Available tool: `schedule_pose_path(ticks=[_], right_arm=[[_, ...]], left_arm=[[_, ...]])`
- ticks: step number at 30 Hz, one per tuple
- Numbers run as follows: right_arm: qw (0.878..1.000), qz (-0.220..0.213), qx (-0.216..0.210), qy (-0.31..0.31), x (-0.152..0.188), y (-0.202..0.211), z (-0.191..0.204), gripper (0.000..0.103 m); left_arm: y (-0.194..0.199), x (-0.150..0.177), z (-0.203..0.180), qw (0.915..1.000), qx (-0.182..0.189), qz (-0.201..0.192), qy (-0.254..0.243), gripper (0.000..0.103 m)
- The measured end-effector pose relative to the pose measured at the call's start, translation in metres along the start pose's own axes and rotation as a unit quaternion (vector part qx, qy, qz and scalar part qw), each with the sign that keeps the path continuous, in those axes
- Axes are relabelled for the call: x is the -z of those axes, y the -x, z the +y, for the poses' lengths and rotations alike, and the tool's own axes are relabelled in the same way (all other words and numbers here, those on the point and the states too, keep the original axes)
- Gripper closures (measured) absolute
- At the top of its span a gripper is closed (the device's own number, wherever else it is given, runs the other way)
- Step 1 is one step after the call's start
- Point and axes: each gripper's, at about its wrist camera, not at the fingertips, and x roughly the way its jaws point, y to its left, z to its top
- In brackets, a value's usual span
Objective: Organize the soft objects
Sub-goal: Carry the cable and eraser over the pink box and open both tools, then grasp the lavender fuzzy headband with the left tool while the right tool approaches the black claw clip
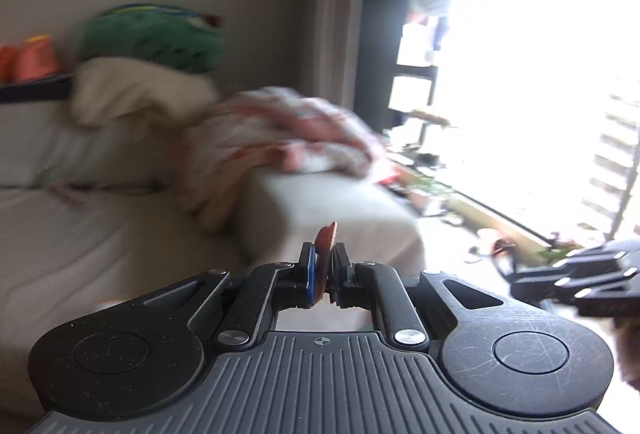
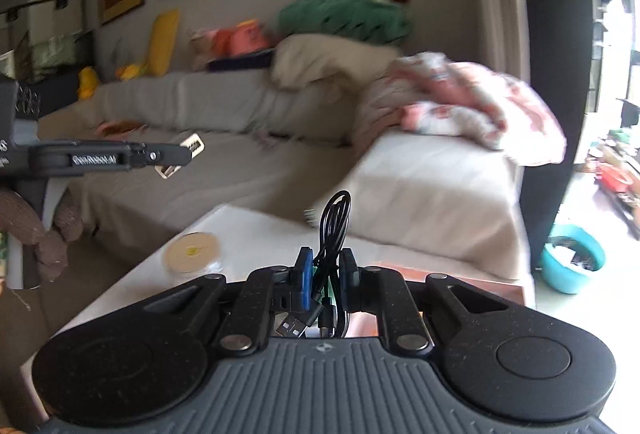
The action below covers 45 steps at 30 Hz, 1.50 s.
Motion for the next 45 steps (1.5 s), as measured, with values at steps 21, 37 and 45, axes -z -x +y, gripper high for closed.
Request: schedule_pose_path(ticks=[21, 37, 45], right_arm=[[0.984, 0.014, 0.06, -0.165, 0.052, 0.006, -0.113, 0.062], [0.995, 0.071, 0.067, 0.008, 0.105, -0.017, -0.003, 0.045], [0.991, 0.074, 0.067, 0.09, 0.13, -0.044, 0.077, 0.037]], left_arm=[[-0.12, 0.043, -0.084, 0.9801, 0.116, 0.149, 0.061, 0.09], [0.019, 0.105, 0.046, 0.9819, -0.141, 0.099, 0.078, 0.09], [0.015, 0.131, 0.025, 0.9863, -0.098, 0.115, 0.066, 0.09]])
